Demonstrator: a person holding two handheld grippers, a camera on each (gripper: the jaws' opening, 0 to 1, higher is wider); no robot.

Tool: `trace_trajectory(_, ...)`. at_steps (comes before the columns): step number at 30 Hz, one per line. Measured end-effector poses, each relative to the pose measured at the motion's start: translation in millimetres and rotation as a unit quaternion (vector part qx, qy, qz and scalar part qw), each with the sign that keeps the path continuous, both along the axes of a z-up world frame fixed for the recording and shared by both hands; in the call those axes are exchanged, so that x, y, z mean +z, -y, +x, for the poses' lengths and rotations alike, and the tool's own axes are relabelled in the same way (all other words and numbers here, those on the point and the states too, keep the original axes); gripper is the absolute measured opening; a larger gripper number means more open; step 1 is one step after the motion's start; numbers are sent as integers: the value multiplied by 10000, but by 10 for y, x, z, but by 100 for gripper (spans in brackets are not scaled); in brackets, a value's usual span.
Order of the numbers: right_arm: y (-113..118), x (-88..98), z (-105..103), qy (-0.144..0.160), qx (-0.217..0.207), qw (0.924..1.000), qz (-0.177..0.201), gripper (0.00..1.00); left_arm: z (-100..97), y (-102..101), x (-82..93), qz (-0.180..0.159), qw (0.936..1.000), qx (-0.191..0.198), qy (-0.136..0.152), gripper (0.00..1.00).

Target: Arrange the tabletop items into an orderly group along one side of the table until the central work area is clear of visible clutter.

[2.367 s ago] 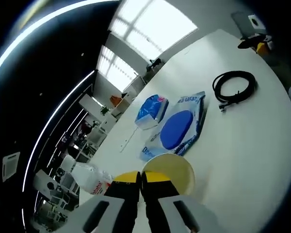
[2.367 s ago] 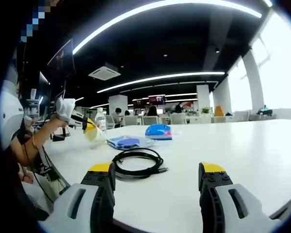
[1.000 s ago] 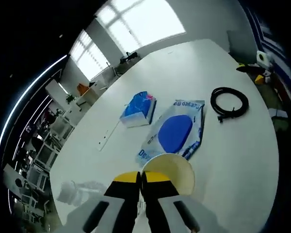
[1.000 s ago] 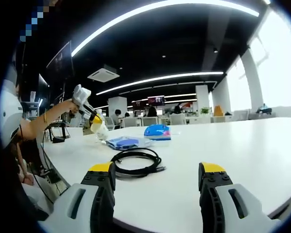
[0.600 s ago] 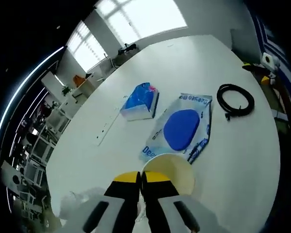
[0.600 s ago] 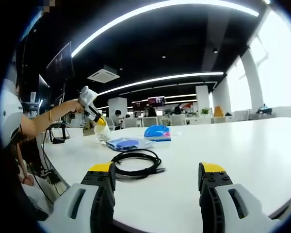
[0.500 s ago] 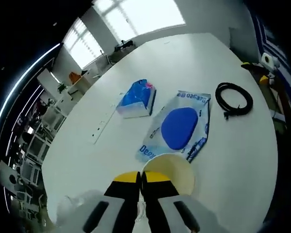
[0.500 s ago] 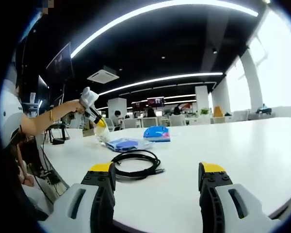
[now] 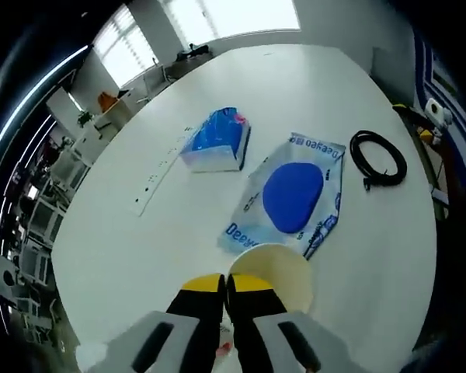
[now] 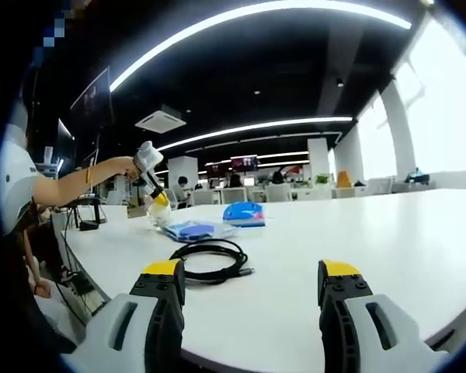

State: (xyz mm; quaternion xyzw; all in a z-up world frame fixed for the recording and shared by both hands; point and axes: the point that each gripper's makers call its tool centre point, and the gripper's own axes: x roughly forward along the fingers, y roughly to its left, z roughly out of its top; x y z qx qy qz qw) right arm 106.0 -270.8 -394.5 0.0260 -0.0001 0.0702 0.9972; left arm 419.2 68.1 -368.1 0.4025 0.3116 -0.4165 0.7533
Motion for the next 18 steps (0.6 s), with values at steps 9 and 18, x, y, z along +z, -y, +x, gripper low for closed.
trace_trajectory(9, 47, -22, -19, -21, -71, 10000, 11, 67, 7, -5, -76, 515, 9985, -182, -9, 2)
trace_trajectory(18, 92, -37, -24, -38, -136, 9999, 25, 67, 111, 22, -64, 769, 9964, -216, 278, 7)
